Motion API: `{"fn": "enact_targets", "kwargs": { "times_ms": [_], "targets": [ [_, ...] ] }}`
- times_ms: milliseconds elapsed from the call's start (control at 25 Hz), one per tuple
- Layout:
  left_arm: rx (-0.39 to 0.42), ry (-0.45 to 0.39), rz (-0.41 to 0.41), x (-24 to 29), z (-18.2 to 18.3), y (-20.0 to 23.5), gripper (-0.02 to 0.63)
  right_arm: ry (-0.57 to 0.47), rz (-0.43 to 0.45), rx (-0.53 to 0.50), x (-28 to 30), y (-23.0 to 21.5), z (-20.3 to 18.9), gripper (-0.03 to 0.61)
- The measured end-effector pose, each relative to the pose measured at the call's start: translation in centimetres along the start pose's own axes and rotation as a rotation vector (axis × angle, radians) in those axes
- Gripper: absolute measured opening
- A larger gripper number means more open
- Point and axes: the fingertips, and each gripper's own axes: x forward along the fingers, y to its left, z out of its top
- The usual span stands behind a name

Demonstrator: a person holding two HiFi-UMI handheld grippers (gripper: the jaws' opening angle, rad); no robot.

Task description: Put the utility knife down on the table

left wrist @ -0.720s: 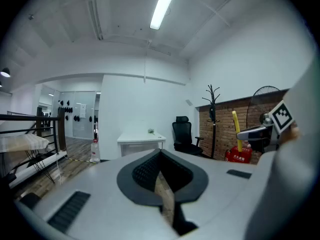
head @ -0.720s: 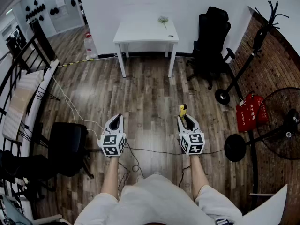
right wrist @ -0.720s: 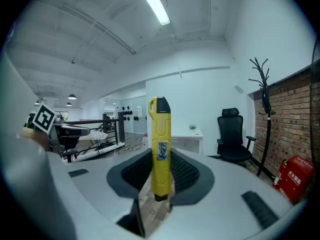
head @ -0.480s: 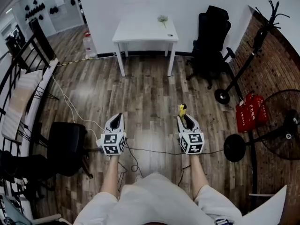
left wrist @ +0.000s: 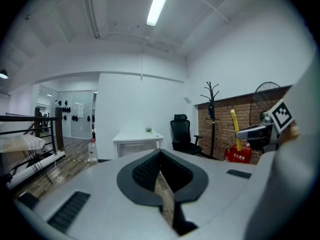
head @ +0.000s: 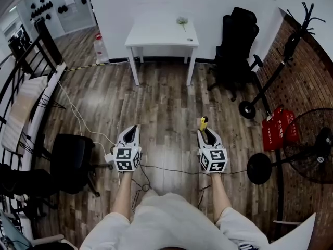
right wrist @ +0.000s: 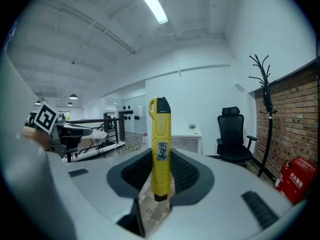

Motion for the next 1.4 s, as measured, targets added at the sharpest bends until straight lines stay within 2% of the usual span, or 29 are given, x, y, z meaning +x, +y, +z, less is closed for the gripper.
{"fn": "enact_targets", "kwargs": {
  "times_ms": [280, 520, 760, 1080, 1400],
  "targets": [
    [-0.004, 0.026, 0.005, 1.3, -0.7, -0.5, 0.006, 0.007, 0.012, 0.012, 1.0, -1.2, -0.4, 0.11],
    [-0.005, 0.026, 0.006, 3.5, -1.0, 0.5, 0.006, 0.011, 0.009, 0.01, 2.5, -1.8, -0.9, 0.11],
    [-0.023, 0.042, 0.013, 7.2, -1.9, 2.5, 0.006, 0.026, 0.005, 0.008, 6.4, -3.1, -1.0, 0.11],
    [-0.042, 0.051, 0.0, 16.7, -2.1, 7.6, 0.006, 0.04, -0.002, -0.005, 16.6, -4.8, 0.0, 0.109],
    [-0.037, 0.033, -0.037, 29.9, 3.4, 14.5, 0.006, 0.03, -0.016, -0.016, 30.6, -7.7, 6.3, 0.11]
  ]
}}
